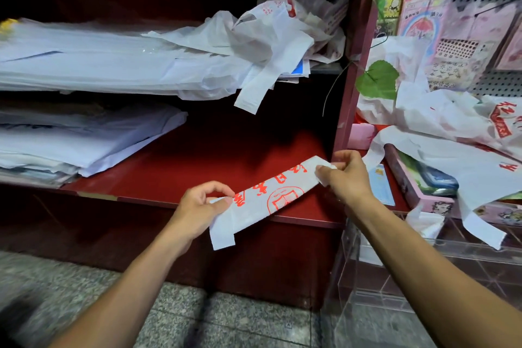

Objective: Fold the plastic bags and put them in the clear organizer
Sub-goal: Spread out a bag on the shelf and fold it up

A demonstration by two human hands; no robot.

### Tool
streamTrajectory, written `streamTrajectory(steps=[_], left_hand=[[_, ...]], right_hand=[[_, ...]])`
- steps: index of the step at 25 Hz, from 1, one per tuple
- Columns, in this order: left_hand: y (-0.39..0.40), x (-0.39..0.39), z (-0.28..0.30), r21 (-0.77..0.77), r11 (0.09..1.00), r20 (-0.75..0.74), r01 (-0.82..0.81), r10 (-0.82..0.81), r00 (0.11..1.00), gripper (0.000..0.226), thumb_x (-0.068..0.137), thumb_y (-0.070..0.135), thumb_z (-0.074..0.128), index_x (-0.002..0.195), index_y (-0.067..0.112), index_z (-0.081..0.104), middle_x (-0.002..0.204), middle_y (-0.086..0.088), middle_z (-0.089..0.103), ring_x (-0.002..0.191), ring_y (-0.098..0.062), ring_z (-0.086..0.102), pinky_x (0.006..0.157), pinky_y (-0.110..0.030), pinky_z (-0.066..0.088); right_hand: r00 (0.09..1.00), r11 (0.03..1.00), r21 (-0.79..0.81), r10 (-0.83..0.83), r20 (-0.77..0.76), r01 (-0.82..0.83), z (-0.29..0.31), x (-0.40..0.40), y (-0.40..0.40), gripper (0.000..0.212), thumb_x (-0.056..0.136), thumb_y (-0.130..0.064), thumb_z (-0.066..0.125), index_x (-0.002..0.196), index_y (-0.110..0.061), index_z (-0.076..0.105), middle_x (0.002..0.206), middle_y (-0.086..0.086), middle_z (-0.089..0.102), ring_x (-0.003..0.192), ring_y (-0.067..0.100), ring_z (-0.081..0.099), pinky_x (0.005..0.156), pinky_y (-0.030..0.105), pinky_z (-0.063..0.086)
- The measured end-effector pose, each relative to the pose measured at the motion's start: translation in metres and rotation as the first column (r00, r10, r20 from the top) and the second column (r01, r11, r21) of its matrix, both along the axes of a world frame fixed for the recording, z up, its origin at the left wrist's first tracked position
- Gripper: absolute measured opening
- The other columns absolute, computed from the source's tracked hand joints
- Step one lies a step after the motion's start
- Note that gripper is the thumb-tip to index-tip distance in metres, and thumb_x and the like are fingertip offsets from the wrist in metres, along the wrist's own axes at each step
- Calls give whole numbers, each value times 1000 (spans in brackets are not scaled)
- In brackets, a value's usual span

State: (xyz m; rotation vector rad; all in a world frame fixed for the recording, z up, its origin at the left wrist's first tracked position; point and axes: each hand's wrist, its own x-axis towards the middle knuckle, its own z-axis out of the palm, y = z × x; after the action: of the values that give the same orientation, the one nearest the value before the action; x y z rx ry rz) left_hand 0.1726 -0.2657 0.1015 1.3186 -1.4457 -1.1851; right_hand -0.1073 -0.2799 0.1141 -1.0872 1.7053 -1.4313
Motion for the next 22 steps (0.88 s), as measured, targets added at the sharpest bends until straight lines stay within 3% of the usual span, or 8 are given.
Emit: streamTrajectory(steps=[2,4,7,11,15,19,22], left_hand=[[-2,-8,0,-14,995,-26,-101,101,995,16,91,3,64,87,16,70,76,-9,74,62,-16,63,52,-19,44],[-1,-15,-2,-2,986,-31,-168,168,985,15,93,4,61,93,15,70,76,-6,73,61,-12,63,52,-19,45],[2,-23,-6,22,987,27,-162,161,987,19,93,6,59,89,18,72,77,0,73,67,-11,62,55,-22,44],[10,-32,-3,72,994,64,-79,74,995,14,84,-4,63,86,8,69,57,3,65,47,-2,55,43,-13,37],[14,-38,-5,96,982,72,-164,157,985,19,83,-8,61,78,7,70,52,2,62,42,-5,50,39,-15,35],[19,-52,-9,242,932,-44,-268,287,957,25,87,-8,56,80,9,73,70,-8,68,47,-9,56,37,-16,41],[24,-65,-6,319,904,-155,-285,346,925,16,88,-5,58,83,2,71,75,-12,69,58,-15,61,40,-18,46]], right_hand=[[1000,1000,-8,-18,-14,18,-2,3,-6,41,83,-19,73,116,-24,49,110,3,59,92,24,63,76,40,56],[977,1000,11,-2,-212,5,-4,6,-4,40,86,-19,71,121,-22,52,120,1,56,107,23,58,94,36,48],[890,997,4,69,-451,-76,-7,14,7,27,89,-17,66,115,-19,59,117,1,60,97,21,59,87,29,44],[706,961,3,206,-678,-278,-8,30,26,8,93,-24,58,98,-21,64,100,-3,69,88,18,62,78,31,47],[466,881,82,323,-824,-466,-3,46,55,28,91,-46,44,96,-25,61,99,-6,68,91,20,61,84,38,46],[182,835,257,385,-905,-487,-6,53,74,68,83,-70,35,131,-24,50,132,-5,57,112,21,52,92,38,39],[104,841,280,366,-925,-462,-18,55,78,72,85,-55,55,145,-20,33,144,2,47,119,27,50,97,42,40]])
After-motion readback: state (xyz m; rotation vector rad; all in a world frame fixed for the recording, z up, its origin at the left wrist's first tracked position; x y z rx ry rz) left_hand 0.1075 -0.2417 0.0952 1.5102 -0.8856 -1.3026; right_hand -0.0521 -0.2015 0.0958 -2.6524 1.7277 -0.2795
